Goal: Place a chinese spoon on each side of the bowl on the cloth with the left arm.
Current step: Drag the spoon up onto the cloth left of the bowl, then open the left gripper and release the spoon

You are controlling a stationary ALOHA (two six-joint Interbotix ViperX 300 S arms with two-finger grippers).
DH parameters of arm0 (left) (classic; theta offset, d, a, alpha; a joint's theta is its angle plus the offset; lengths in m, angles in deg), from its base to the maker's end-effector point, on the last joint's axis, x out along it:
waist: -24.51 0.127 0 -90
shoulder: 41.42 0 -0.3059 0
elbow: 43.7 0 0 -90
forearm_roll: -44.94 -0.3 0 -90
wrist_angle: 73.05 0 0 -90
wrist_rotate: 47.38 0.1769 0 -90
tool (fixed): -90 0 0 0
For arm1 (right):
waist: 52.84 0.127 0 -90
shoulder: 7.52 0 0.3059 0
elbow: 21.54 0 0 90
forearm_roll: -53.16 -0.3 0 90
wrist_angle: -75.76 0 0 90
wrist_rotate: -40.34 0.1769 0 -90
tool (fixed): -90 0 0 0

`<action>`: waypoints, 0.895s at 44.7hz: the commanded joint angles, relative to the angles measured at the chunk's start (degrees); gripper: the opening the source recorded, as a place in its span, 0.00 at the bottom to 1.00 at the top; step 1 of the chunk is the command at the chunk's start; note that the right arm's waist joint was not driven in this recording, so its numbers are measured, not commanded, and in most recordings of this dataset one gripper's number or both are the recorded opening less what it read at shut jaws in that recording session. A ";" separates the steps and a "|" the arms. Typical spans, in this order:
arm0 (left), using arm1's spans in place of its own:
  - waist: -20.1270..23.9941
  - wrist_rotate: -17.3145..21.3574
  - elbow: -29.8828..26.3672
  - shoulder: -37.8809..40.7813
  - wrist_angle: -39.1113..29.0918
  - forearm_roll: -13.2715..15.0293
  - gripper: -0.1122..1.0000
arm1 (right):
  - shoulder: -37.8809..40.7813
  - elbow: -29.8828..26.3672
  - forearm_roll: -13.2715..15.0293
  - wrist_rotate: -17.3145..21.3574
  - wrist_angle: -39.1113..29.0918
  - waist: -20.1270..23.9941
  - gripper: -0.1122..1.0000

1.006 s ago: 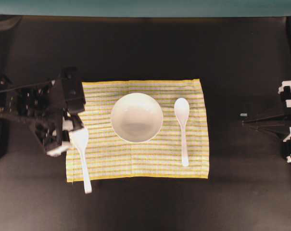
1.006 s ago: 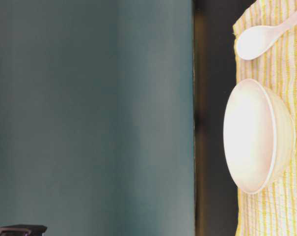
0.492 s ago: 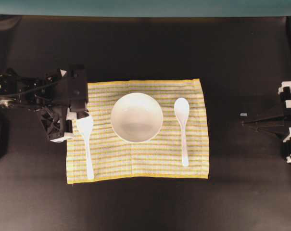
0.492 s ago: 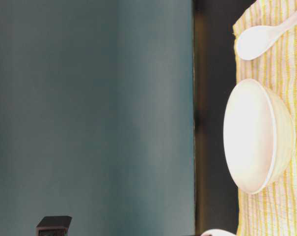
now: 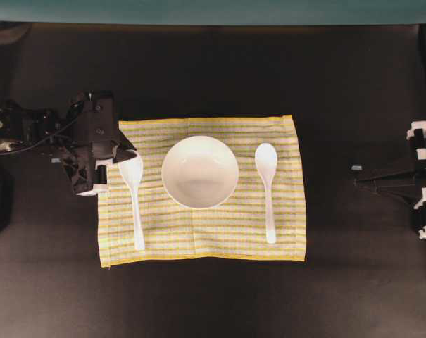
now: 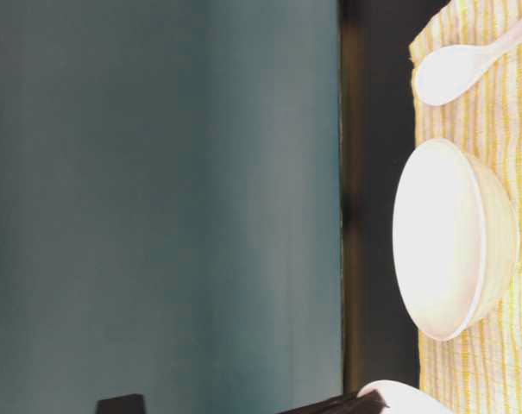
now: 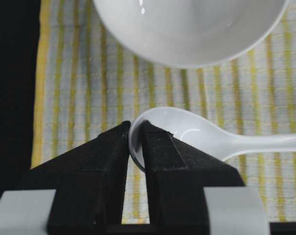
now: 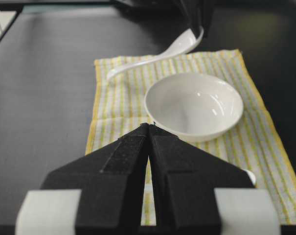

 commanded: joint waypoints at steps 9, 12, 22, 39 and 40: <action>0.00 0.00 -0.18 4.39 1.41 -0.18 0.17 | 0.26 -0.26 -0.09 0.35 0.53 0.00 0.11; 0.00 0.00 -0.09 5.36 2.37 -0.18 0.20 | 0.26 -0.26 -0.09 0.35 0.53 0.00 0.11; 0.00 -0.09 0.26 6.68 4.13 -0.18 0.70 | 0.18 -0.09 -0.09 0.35 0.53 0.00 0.11; -7.03 -4.83 0.44 -2.81 4.39 -0.18 0.82 | -0.70 0.00 -0.09 0.35 0.26 0.00 0.11; -7.73 -5.10 0.35 -3.87 4.39 -0.18 0.82 | -0.70 0.00 -0.09 0.35 0.26 0.00 0.11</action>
